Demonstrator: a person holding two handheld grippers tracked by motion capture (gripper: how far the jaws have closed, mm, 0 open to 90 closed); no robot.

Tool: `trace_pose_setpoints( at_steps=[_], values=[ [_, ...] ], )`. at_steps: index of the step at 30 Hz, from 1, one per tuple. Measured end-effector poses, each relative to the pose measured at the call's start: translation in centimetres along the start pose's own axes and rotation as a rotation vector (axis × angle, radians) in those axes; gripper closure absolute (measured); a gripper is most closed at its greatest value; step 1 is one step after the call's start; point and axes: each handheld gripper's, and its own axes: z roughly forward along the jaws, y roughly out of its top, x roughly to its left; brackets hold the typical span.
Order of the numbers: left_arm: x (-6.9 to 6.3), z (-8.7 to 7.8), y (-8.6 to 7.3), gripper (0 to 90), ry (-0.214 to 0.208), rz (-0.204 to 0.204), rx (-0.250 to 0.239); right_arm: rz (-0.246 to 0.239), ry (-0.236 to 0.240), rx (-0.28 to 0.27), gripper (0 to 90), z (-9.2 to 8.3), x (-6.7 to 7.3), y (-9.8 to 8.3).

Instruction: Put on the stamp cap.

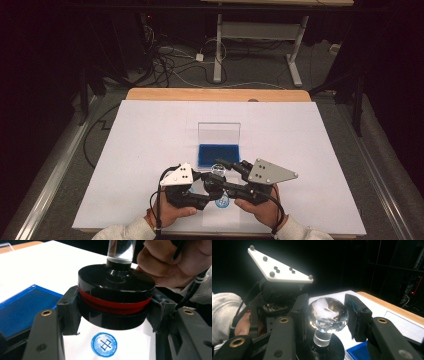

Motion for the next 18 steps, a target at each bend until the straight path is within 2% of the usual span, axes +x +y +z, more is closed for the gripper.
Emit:
trace_pose_setpoints(
  at_steps=[3, 5, 7, 9, 10, 16, 18],
  values=[
    [0.0, -0.2, 0.1, 36.4, 0.034, 0.031, 0.022, -0.001, -0.007, 0.019, 56.6, 0.0, 0.0, -0.1],
    [-0.2, -0.1, 0.1, 36.4, 0.089, 0.079, 0.059, -0.005, -0.008, 0.040, 56.5, 0.1, -0.1, -0.1],
    [-0.2, -0.1, 0.1, 36.4, 0.088, 0.081, 0.070, -0.010, -0.013, 0.047, 56.5, 0.2, 0.0, -0.2],
    [-0.2, -0.1, 0.1, 36.4, 0.102, 0.100, 0.081, -0.015, -0.009, 0.070, 56.5, 0.2, -0.1, -0.2],
    [-0.2, -0.2, 0.1, 36.4, 0.093, 0.091, 0.074, -0.007, -0.006, 0.066, 56.6, 0.2, -0.1, -0.3],
    [0.3, -0.5, -0.1, 36.4, 0.052, 0.071, 0.030, 0.118, 0.026, 0.043, 56.5, -0.1, -1.0, -0.5],
    [0.3, -0.4, -0.2, 36.3, 0.037, 0.078, 0.034, 0.169, 0.047, 0.027, 56.6, -0.1, -1.3, -0.7]
  ],
)
